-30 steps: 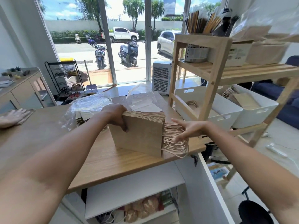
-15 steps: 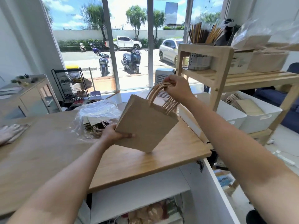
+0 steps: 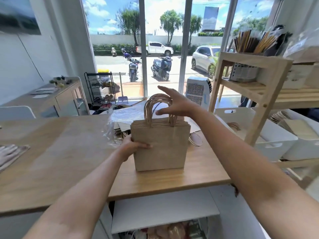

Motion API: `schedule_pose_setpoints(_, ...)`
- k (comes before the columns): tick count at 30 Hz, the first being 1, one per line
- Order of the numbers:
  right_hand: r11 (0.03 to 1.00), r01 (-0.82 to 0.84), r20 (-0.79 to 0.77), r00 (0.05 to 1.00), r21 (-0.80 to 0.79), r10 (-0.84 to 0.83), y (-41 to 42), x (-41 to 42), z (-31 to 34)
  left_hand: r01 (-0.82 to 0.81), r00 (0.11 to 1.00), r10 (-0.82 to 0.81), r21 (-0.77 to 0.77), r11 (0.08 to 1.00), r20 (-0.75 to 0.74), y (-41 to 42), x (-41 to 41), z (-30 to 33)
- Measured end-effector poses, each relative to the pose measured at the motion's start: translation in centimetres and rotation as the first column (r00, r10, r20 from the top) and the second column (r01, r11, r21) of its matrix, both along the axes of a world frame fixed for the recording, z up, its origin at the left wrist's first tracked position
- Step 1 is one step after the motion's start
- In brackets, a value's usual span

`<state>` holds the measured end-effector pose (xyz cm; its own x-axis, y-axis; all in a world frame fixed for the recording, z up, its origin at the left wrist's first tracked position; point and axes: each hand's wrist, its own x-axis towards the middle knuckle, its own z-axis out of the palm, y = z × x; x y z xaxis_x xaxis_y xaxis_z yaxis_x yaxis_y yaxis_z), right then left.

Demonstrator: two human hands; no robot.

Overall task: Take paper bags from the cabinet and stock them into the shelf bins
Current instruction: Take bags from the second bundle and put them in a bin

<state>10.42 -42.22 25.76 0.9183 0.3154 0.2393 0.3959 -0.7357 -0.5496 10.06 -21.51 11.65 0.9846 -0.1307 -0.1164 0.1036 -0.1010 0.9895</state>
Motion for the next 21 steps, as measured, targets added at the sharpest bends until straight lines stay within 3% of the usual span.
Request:
schedule_pose_setpoints(2,0.969,-0.003,-0.144,0.989,0.247,0.040,-2.4,-0.9,-1.2,0.005,1.000,-0.005,-0.023,1.000,-0.013,0.0,0.1,-0.2)
schedule_pose_setpoints(5,0.756,0.245,-0.290,0.954,0.607,-0.075,-4.4,-1.4,-5.7,0.041,0.998,-0.044,-0.063,0.997,-0.051,0.2,0.4,-0.7)
schedule_pose_setpoints(6,0.673,0.334,-0.373,0.923,0.660,-0.093,-4.4,-1.4,-7.6,0.067,0.996,-0.071,-0.067,0.995,-0.059,0.2,0.4,-0.8)
schedule_pose_setpoints(8,0.500,0.384,-0.483,0.872,0.776,0.079,-4.3,-0.8,-11.4,0.131,0.989,-0.134,-0.060,0.990,-0.058,-0.2,0.3,-0.9)
schedule_pose_setpoints(11,0.349,0.376,-0.455,0.872,0.859,0.181,-3.3,-0.8,-12.9,0.161,0.986,-0.163,-0.063,0.985,-0.038,-0.6,0.2,-0.9)
schedule_pose_setpoints(14,0.347,0.278,-0.363,0.907,0.896,0.212,-3.6,-1.3,-12.9,0.108,0.993,-0.110,-0.070,0.992,-0.034,-0.7,0.4,-0.9)
schedule_pose_setpoints(21,0.648,0.223,-0.366,0.926,0.728,0.092,-5.5,-3.3,-17.0,0.047,0.996,-0.054,-0.105,0.993,-0.071,-1.1,0.8,-1.3)
